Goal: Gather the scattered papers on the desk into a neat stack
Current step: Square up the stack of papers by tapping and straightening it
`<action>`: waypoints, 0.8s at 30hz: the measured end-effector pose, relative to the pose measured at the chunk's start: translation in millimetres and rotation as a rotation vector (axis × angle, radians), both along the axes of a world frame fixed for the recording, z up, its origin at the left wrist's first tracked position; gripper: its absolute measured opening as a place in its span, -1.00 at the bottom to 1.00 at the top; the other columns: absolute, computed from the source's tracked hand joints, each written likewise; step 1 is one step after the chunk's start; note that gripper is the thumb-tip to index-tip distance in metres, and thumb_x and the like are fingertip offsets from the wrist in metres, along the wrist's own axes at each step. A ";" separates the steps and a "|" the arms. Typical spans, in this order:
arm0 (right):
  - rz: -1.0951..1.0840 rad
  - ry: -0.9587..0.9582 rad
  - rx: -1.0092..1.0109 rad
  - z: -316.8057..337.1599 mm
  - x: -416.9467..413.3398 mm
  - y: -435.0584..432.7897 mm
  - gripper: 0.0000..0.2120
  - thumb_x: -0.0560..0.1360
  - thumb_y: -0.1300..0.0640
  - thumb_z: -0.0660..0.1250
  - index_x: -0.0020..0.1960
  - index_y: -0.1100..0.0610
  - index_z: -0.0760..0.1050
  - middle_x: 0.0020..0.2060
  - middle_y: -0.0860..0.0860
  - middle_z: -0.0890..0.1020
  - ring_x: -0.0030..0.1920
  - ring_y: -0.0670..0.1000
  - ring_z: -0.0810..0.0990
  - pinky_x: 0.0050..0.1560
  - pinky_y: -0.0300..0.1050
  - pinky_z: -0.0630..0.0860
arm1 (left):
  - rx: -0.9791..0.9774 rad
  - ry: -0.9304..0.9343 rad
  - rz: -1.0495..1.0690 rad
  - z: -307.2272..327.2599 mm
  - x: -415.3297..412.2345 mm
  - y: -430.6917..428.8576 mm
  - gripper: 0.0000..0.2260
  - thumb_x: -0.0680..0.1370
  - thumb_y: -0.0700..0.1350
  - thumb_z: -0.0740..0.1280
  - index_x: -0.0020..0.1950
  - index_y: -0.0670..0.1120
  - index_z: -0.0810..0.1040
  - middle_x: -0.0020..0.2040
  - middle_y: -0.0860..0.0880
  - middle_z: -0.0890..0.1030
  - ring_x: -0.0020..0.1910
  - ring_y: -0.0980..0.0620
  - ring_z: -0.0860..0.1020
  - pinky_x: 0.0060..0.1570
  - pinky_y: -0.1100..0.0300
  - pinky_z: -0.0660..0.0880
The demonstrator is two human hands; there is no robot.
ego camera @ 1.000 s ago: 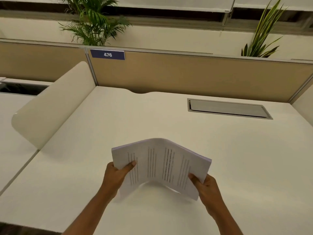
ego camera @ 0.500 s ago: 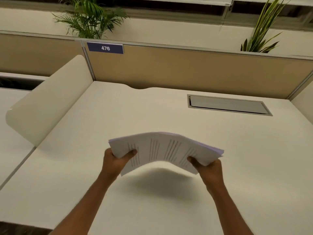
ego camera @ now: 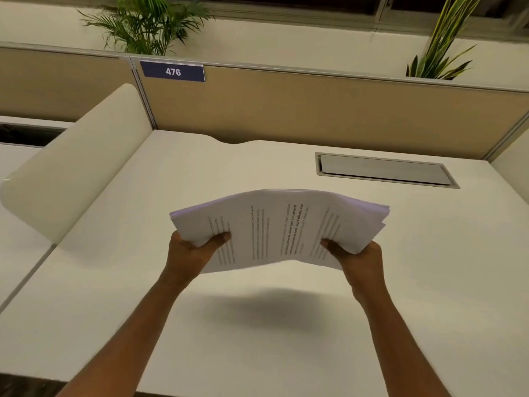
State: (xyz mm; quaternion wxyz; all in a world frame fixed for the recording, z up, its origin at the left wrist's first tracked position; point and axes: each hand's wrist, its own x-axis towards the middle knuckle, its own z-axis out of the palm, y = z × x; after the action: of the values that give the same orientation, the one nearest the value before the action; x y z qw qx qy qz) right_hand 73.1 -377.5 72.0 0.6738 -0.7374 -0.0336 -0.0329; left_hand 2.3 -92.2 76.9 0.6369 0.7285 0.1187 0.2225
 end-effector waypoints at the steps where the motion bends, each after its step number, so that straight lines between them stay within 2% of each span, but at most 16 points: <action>1: 0.008 0.001 -0.005 -0.8 -1.7 -1.0 -0.62 0.31 0.24 0.55 -0.21 -0.27 0.62 -0.26 -0.30 0.70 -0.22 -0.23 0.68 -0.36 -0.42 0.55 | -0.005 0.007 -0.001 -1.4 -1.4 -0.3 -0.66 0.28 -0.10 0.51 -0.19 0.38 0.63 -0.22 0.37 0.68 -0.21 0.36 0.64 -0.27 0.41 0.58; 5: -0.002 0.063 0.000 -21.1 -12.1 -5.8 -0.62 0.32 0.25 0.55 -0.18 -0.25 0.62 -0.24 -0.27 0.71 -0.20 -0.22 0.69 -0.36 -0.41 0.56 | -0.022 0.043 -0.021 -21.3 -7.9 -5.2 -0.67 0.30 -0.13 0.52 -0.20 0.34 0.64 -0.23 0.35 0.68 -0.21 0.34 0.65 -0.30 0.42 0.56; 9: -0.004 0.156 0.011 -44.9 -22.9 -10.0 -0.68 0.29 0.28 0.56 -0.20 -0.14 0.63 -0.26 -0.22 0.72 -0.21 -0.19 0.69 -0.38 -0.40 0.55 | -0.038 0.113 -0.060 -44.2 -16.0 -8.1 -0.62 0.39 -0.34 0.53 -0.19 0.19 0.64 -0.25 0.31 0.70 -0.22 0.33 0.66 -0.33 0.43 0.54; 14: -0.017 0.142 0.030 -40.1 -19.0 -12.4 -0.69 0.33 0.31 0.53 -0.17 -0.11 0.64 -0.23 -0.17 0.73 -0.18 -0.12 0.69 -0.30 -0.32 0.61 | 0.000 0.094 -0.085 -31.1 -11.5 -5.8 -0.53 0.36 -0.31 0.55 -0.20 0.34 0.66 -0.21 0.35 0.69 -0.17 0.36 0.64 -0.29 0.46 0.53; 18: 0.005 0.035 0.023 -24.6 -13.9 -13.9 -0.61 0.35 0.32 0.51 -0.11 -0.19 0.63 -0.20 -0.24 0.72 -0.16 -0.19 0.68 -0.27 -0.40 0.57 | 0.026 0.018 -0.055 -18.1 -8.5 -1.8 -0.60 0.27 -0.15 0.53 -0.18 0.39 0.63 -0.20 0.39 0.67 -0.16 0.39 0.63 -0.27 0.50 0.51; 21: 0.021 0.025 -0.010 -27.9 -15.7 -16.5 -0.57 0.34 0.29 0.52 -0.14 -0.28 0.63 -0.23 -0.29 0.71 -0.18 -0.24 0.67 -0.32 -0.45 0.53 | 0.052 0.035 -0.068 -30.9 -12.1 -0.5 -0.52 0.26 -0.22 0.59 -0.16 0.39 0.62 -0.19 0.39 0.67 -0.16 0.39 0.63 -0.30 0.49 0.52; 24: 0.043 0.071 -0.035 -41.4 -20.0 -15.2 -0.57 0.30 0.29 0.56 -0.17 -0.27 0.65 -0.23 -0.29 0.71 -0.19 -0.22 0.68 -0.32 -0.44 0.53 | 0.059 0.128 -0.083 -54.7 -20.1 -1.0 -0.44 0.27 -0.31 0.61 -0.17 0.39 0.62 -0.19 0.36 0.68 -0.15 0.33 0.65 -0.31 0.46 0.53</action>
State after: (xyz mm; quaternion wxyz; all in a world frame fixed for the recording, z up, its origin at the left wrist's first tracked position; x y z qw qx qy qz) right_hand 53.1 -392.6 30.7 0.6620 -0.7490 -0.0263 0.0083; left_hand -17.9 -93.2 22.2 0.6149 0.7640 0.1219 0.1523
